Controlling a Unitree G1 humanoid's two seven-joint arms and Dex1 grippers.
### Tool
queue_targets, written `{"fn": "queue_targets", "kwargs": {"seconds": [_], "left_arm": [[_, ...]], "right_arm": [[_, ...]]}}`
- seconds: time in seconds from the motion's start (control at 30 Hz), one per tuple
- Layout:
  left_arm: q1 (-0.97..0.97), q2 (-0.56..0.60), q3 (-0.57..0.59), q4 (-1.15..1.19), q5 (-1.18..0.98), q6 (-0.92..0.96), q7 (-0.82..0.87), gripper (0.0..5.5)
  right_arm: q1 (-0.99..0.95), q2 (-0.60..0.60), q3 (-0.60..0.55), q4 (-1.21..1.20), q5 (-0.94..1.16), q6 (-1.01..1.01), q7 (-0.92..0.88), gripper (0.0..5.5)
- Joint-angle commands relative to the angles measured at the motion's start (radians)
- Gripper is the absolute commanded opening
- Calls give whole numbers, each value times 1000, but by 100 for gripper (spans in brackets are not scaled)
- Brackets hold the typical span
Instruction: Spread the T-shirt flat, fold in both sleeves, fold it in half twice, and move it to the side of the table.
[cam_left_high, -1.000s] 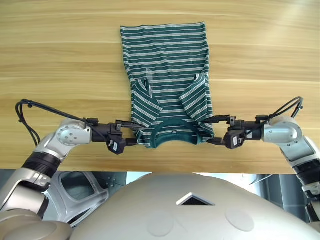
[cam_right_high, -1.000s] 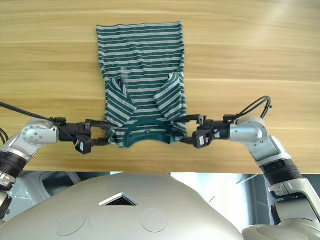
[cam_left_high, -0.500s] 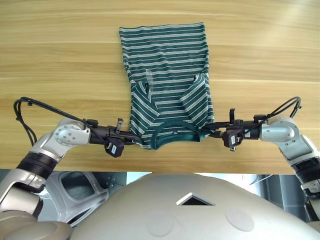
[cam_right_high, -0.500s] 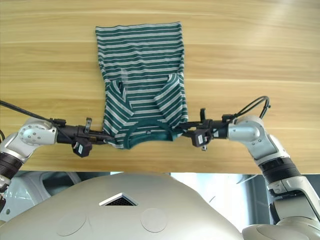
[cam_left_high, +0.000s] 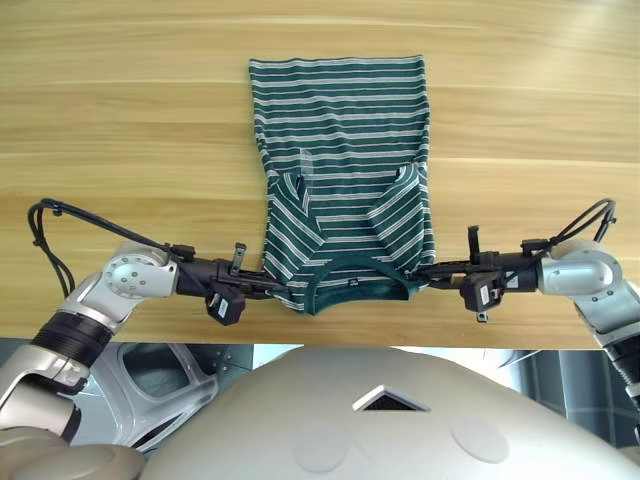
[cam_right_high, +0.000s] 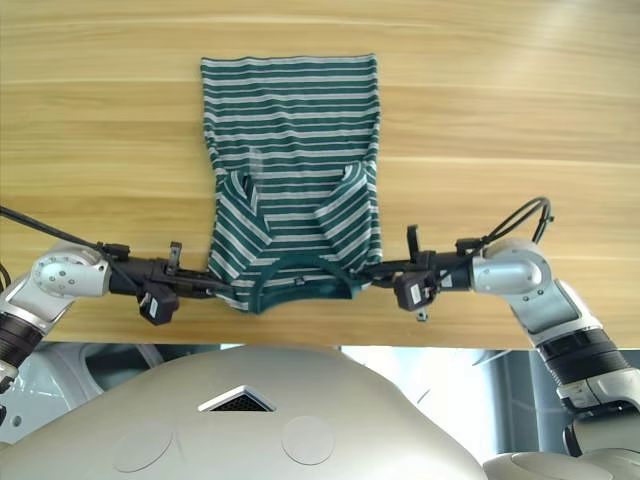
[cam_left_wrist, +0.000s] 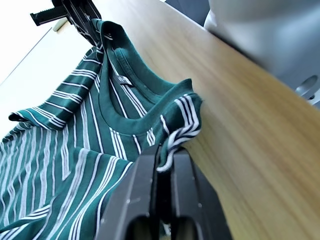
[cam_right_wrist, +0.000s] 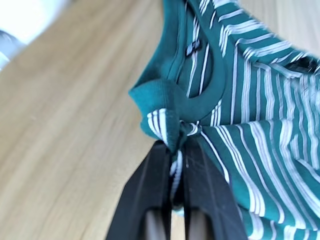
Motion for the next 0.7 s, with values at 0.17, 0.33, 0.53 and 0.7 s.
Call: {"fn": "queue_targets", "kwargs": {"seconds": [0.17, 0.33, 0.53, 0.7], "left_arm": [[82, 122, 11, -157, -180, -65, -39, 6], [161, 199, 26, -266, -331, -111, -39, 6], [192, 197, 63, -278, -388, -129, -44, 6], [164, 148, 108, -226, -417, -95, -36, 6]], "right_arm": [[97, -86, -65, -84, 128, -50, 52, 7], [199, -132, -117, -133, 219, -109, 79, 7], [259, -150, -137, -180, 285, -153, 109, 7], [165, -81, -215, -179, 309, -81, 33, 7]]}}
